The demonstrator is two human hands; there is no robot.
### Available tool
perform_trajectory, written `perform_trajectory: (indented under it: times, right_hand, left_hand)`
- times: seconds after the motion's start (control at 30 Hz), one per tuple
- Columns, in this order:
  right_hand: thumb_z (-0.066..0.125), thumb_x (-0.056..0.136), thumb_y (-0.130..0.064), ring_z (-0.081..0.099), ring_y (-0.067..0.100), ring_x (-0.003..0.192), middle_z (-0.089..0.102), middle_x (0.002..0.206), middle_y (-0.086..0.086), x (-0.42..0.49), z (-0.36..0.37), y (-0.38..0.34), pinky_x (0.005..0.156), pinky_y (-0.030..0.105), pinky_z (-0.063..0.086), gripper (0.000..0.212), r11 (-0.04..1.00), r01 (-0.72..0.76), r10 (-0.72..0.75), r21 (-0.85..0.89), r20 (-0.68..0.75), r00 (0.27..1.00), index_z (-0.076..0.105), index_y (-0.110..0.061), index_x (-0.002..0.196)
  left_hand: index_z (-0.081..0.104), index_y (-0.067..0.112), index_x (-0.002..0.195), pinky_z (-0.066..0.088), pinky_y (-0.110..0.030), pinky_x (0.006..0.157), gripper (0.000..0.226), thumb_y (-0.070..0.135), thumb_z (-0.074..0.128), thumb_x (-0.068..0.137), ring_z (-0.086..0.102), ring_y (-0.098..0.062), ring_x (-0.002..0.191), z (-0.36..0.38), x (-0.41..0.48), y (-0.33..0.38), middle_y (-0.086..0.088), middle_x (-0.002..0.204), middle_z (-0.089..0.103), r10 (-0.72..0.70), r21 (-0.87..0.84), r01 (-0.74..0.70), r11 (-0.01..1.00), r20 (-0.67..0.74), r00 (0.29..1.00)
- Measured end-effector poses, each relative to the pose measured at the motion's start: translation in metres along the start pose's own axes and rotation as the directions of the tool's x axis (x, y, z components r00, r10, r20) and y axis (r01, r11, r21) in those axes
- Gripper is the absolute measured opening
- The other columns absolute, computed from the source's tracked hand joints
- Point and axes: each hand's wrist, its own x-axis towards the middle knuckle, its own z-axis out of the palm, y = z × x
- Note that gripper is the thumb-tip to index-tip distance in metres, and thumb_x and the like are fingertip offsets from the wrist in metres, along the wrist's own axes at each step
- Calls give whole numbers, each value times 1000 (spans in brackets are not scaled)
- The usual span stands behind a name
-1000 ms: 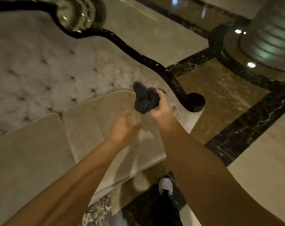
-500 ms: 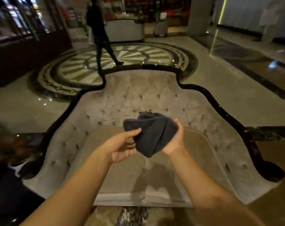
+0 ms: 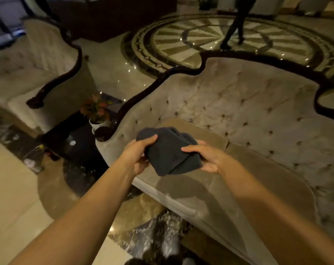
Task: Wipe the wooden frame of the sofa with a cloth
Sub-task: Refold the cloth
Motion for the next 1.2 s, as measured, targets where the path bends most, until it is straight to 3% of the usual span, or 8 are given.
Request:
perform_trajectory:
  times: [0.1, 0.23, 0.43, 0.57, 0.67, 0.87, 1.07, 1.2]
  right_hand:
    - [65, 91, -7, 68, 31, 109, 64, 130, 18, 40, 28, 26, 82, 41, 61, 38, 992, -126, 126, -27, 4, 992, 58, -8, 129]
    - [59, 95, -16, 74, 29, 94, 75, 106, 17, 95, 72, 56, 70, 38, 62, 22, 946, -317, 302, 64, 173, 937, 73, -3, 106]
    - [54, 92, 5, 61, 43, 119, 63, 130, 26, 178, 155, 92, 100, 55, 50, 46, 942, -332, 331, -37, 246, 911, 52, -7, 136]
    - [71, 82, -35, 66, 28, 112, 68, 126, 12, 225, 201, 116, 88, 40, 55, 49, 864, -455, 503, -215, 405, 763, 66, -17, 127]
    - [80, 73, -51, 65, 27, 117, 69, 126, 9, 260, 234, 139, 96, 41, 51, 63, 791, -503, 604, -349, 312, 734, 68, -20, 126]
    - [95, 59, -14, 70, 40, 103, 73, 115, 17, 347, 266, 167, 80, 53, 58, 59, 813, -530, 563, -243, 90, 822, 72, -15, 114]
    - [68, 83, 6, 67, 41, 108, 70, 119, 20, 456, 284, 178, 90, 58, 56, 44, 815, -564, 563, -134, -48, 825, 62, -14, 121]
    - [54, 84, 14, 66, 40, 106, 67, 119, 21, 548, 295, 207, 89, 55, 57, 50, 767, -630, 616, -122, -134, 776, 58, -14, 125]
  left_hand:
    - [63, 18, 109, 61, -39, 64, 32, 35, 72, 84, 69, -26, 92, -39, 11, -5, -5, 100, 71, -81, -168, 74, 983, -36, 996]
    - [59, -1, 125, 57, -40, 85, 38, 6, 64, 87, 66, -31, 108, -120, 32, -1, -21, 123, 66, -164, -220, 158, 963, -9, 986]
    - [54, 18, 133, 56, -55, 85, 59, -9, 65, 82, 61, -37, 114, -238, 62, 31, -14, 128, 62, -16, -250, -11, 968, -109, 994]
    - [61, 10, 123, 56, -43, 86, 49, -10, 67, 78, 63, -33, 114, -296, 76, 50, -18, 120, 67, 4, -249, -56, 967, -205, 979]
    - [65, 9, 119, 53, -42, 95, 35, 4, 66, 85, 64, -31, 113, -332, 89, 57, -17, 117, 70, -85, -236, 59, 970, -99, 992]
    - [62, 22, 119, 57, -46, 80, 33, 21, 69, 87, 62, -30, 107, -388, 142, 74, -11, 120, 62, -256, -203, 226, 953, -135, 957]
    - [64, -3, 109, 55, -24, 47, 32, -1, 73, 79, 73, -17, 62, -425, 235, 91, -9, 76, 76, -394, -228, 341, 912, -255, 883]
    - [66, 8, 95, 57, -30, 56, 27, -6, 74, 74, 66, -23, 82, -464, 330, 98, -10, 93, 69, -357, -209, 294, 933, -412, 839]
